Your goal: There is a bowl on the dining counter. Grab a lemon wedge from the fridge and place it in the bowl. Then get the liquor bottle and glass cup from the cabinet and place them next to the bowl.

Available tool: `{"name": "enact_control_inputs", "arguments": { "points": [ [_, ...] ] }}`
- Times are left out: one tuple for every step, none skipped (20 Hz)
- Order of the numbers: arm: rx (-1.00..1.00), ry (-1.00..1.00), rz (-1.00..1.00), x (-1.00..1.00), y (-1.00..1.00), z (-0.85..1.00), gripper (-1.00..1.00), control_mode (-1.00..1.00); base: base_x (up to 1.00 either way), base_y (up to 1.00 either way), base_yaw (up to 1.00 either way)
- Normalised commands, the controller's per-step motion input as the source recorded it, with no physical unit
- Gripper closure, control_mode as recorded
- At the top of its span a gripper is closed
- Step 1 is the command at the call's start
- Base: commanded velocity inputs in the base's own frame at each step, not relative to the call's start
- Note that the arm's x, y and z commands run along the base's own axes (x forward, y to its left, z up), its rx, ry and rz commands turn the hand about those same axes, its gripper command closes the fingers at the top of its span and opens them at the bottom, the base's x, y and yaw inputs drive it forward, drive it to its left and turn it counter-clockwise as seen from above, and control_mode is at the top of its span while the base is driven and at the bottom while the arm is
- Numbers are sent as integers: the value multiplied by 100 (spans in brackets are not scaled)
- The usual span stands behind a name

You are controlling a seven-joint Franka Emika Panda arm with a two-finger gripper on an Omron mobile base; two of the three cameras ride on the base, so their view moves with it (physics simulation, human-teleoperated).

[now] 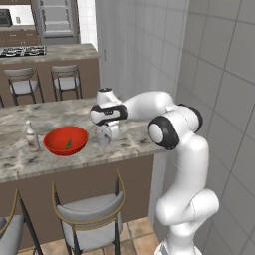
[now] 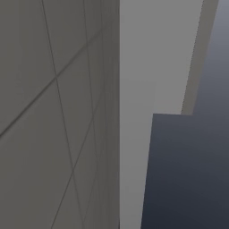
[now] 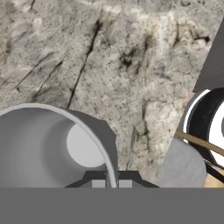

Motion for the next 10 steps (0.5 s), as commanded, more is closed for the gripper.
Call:
{"name": "enact_control_inputs", "arguments": {
  "points": [
    [0,0,0,18,16,-38,100,-100,0,0,0],
    [0,0,0,20,14,-35,100,-100,0,0,0],
    [0,0,0,23,14,-32,100,-100,0,0,0],
    [0,0,0,24,13,-29,100,-100,0,0,0],
    [0,0,0,25,13,-28,100,-100,0,0,0],
    [0,0,0,26,13,-26,100,-100,0,0,0],
    [0,0,0,26,14,-27,100,-100,0,0,0],
    [0,0,0,26,13,-27,100,-100,0,0,0],
    [0,0,0,25,13,-26,100,-100,0,0,0],
    [0,-2,0,23,13,-27,100,-100,0,0,0]
  ]
}}
